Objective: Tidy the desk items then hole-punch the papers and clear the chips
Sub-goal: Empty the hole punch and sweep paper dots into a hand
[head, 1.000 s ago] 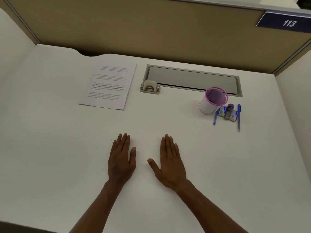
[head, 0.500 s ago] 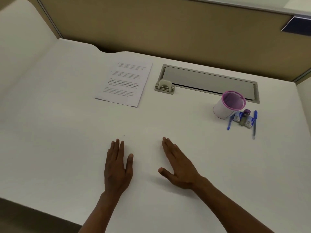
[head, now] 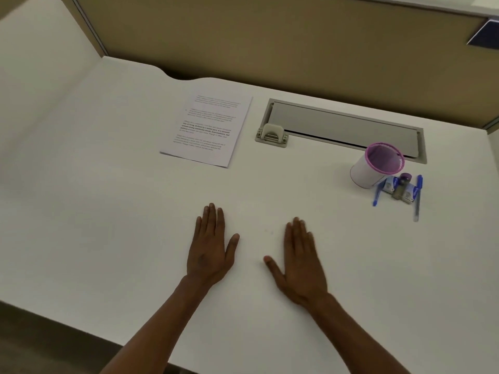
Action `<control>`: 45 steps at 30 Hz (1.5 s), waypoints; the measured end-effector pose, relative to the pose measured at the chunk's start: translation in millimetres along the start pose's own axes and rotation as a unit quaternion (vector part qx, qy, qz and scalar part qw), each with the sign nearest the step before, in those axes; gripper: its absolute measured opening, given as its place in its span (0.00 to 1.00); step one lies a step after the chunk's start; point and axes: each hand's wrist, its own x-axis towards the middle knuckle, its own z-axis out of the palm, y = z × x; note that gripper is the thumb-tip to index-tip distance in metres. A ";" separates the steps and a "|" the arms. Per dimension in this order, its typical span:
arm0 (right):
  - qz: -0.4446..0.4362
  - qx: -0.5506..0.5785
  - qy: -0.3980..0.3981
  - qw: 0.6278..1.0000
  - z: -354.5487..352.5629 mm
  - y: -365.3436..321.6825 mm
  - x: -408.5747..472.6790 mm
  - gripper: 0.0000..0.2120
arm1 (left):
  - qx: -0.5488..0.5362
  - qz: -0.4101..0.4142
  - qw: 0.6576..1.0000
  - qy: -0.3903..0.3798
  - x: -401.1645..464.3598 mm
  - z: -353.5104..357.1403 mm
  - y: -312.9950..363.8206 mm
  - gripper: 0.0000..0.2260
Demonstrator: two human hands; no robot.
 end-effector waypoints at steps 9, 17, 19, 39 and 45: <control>0.038 0.132 0.073 0.988 -22.1 40.8 28.5 0.35 | -0.133 0.116 0.984 -0.021 -13.0 -7.8 40.2 0.26; -0.096 0.067 0.015 0.993 9.5 -12.8 -1.2 0.29 | -0.103 0.198 0.974 -0.028 -22.6 2.8 47.6 0.24; -0.122 0.117 0.012 0.986 5.3 -17.9 -5.4 0.28 | -0.157 0.173 0.972 0.002 -25.9 -2.7 45.6 0.23; 0.099 0.110 0.085 0.985 -15.2 -3.6 0.8 0.36 | -0.013 0.064 0.996 -0.061 47.1 -31.1 -44.2 0.42; 0.153 0.053 0.062 0.985 10.3 -35.0 -5.9 0.41 | -0.055 0.220 0.966 -0.127 -8.6 -32.1 -15.8 0.39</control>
